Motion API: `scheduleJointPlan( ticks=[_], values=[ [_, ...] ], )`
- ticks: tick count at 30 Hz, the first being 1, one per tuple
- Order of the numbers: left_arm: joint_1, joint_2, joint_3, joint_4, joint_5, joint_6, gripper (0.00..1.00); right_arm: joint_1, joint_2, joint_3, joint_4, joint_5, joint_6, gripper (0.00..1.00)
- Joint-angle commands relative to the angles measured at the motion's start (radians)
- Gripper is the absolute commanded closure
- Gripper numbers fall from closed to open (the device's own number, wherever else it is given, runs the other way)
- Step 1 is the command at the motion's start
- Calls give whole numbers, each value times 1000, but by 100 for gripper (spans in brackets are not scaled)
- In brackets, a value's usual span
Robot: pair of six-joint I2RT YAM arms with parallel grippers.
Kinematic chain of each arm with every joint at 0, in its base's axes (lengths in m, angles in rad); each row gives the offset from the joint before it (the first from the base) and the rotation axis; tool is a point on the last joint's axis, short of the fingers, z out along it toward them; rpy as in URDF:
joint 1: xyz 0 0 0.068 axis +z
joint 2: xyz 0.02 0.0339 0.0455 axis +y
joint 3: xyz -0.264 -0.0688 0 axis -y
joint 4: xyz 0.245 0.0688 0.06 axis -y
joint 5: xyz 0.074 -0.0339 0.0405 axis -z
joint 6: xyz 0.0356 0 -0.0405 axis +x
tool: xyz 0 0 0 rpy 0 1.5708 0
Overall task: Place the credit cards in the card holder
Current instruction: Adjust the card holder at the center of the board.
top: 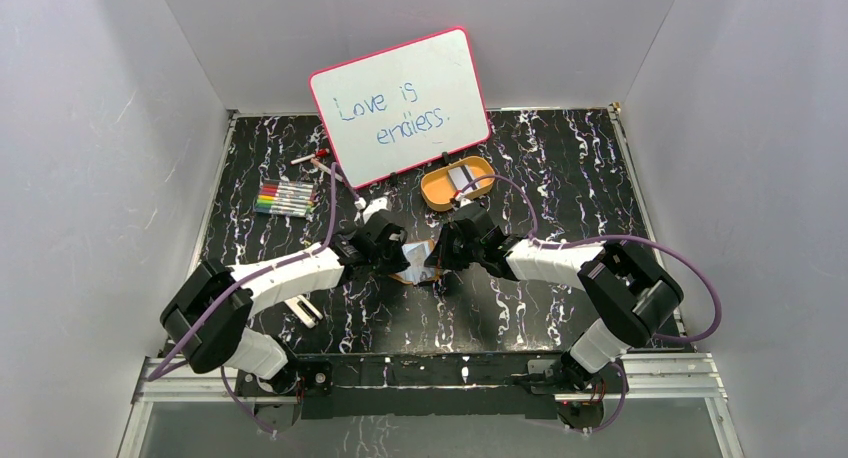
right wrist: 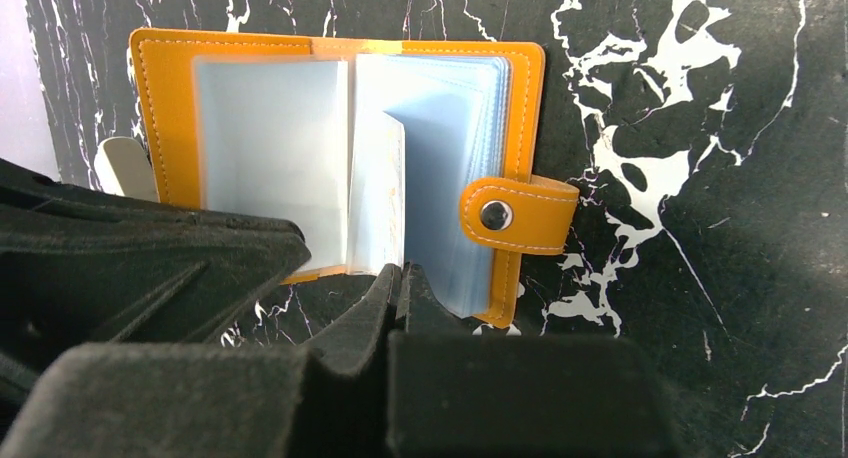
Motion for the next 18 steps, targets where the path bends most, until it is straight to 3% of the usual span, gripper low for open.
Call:
scheduleJointPlan(
  ticks=[1, 5, 18],
  values=[
    [8, -5, 18, -136, -186, 3, 96, -3, -8, 6, -30, 41, -28, 100],
    [12, -4, -24, -176, -278, -36, 93, -3, -11, 0, -27, 41, -28, 100],
    [41, 14, -153, -115, -231, -100, 97, -3, -37, 11, -47, 47, -50, 100]
  ],
)
